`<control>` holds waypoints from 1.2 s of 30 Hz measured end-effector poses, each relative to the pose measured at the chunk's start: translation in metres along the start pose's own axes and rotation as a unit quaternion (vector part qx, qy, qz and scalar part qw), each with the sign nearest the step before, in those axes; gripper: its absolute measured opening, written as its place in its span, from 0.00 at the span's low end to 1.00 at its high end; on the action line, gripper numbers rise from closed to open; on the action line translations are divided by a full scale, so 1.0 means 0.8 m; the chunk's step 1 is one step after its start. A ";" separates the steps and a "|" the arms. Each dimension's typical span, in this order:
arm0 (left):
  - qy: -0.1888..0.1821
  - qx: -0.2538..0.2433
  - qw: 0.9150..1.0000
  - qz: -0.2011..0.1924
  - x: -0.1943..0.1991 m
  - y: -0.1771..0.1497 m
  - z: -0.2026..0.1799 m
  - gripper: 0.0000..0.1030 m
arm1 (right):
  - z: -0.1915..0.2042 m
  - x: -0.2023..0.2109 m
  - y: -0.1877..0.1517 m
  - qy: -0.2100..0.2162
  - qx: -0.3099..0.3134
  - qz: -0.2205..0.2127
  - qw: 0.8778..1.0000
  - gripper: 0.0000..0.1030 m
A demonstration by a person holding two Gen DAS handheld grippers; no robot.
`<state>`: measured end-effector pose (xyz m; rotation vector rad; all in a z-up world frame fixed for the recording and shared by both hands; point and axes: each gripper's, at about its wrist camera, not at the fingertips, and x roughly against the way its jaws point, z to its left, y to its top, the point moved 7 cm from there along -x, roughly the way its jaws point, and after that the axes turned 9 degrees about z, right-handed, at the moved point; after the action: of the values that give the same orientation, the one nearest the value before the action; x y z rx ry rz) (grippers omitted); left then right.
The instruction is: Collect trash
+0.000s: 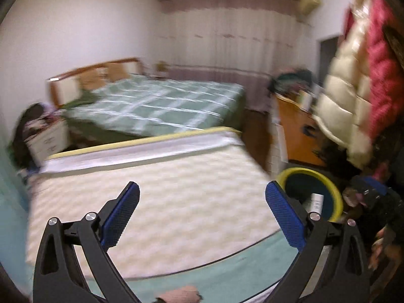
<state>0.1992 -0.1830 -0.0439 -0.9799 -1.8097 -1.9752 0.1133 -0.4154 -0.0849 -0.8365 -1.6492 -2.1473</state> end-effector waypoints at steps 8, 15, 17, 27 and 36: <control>0.069 0.074 0.995 -0.027 0.086 -0.059 0.128 0.95 | 0.069 0.024 -0.004 0.031 0.048 -0.006 0.998 0.71; 0.110 0.105 0.987 -0.055 0.128 -0.090 0.180 0.95 | 0.089 0.043 -0.021 0.037 0.064 -0.006 0.997 0.72; 0.110 0.107 0.986 -0.056 0.131 -0.093 0.180 0.95 | 0.088 0.044 -0.023 0.037 0.064 -0.005 0.997 0.72; 0.100 0.100 0.989 -0.041 0.121 -0.095 0.163 0.95 | 0.094 0.045 -0.024 0.036 0.069 -0.005 0.997 0.72; 0.098 0.097 0.990 -0.035 0.115 -0.096 0.160 0.95 | 0.095 0.044 -0.024 0.037 0.070 -0.004 0.997 0.72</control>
<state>0.1210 -0.0263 -0.0457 -0.6482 -1.9036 -1.8205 0.0946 -0.3341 -0.0653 -0.7034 -1.7433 -2.0156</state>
